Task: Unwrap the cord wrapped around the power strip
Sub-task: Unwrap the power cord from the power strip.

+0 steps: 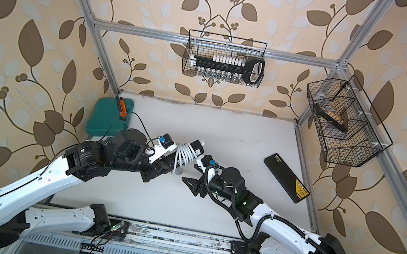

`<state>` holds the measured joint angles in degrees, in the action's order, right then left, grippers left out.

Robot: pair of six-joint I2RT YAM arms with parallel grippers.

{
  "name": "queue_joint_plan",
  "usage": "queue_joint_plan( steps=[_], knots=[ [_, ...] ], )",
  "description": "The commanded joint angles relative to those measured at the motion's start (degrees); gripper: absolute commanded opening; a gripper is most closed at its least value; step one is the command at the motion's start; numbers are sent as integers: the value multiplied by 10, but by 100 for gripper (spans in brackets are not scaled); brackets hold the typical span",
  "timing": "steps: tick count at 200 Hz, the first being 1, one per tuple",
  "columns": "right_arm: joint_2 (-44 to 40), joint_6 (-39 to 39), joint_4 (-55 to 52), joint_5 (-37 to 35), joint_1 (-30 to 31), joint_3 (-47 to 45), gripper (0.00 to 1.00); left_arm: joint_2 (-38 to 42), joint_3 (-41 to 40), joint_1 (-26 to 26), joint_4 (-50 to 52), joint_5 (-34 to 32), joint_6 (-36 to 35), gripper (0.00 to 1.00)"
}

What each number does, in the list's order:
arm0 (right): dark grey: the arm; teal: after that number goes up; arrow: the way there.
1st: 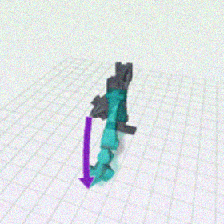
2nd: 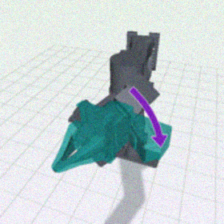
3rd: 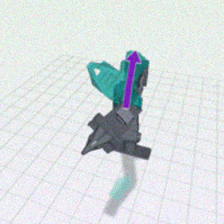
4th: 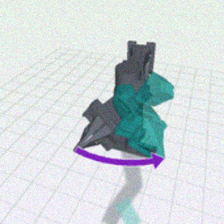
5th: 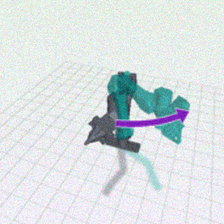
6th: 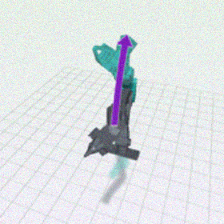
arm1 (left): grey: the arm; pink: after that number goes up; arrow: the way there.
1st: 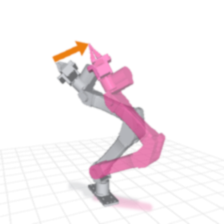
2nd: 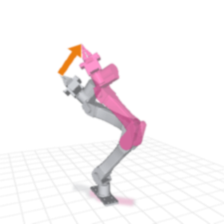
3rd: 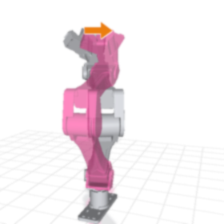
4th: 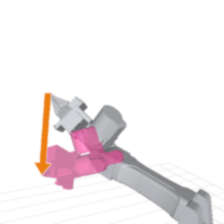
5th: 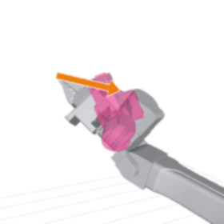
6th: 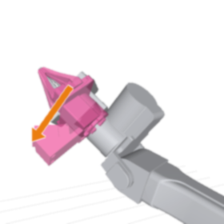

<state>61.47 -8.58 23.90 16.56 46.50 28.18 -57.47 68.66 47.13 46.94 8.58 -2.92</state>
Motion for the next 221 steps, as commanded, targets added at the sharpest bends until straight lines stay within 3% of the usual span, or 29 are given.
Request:
queue_joint_plan(
  steps=[1, 47, 130, 221],
  knots=[
    [15, 12, 84, 21, 3, -3, 68, 10, 43, -14, -47, 65, 3, 0],
    [14, -3, 140, -33, 3, -31, 58, 3, 60, -21, -46, 114, 23, 0],
    [26, -31, 207, -33, 2, -39, 41, 8, 64, -22, -70, 186, 54, 0],
    [96, -88, 342, -39, 3, -84, 42, 8, 56, -23, -98, 153, 94, 0]
  ],
)
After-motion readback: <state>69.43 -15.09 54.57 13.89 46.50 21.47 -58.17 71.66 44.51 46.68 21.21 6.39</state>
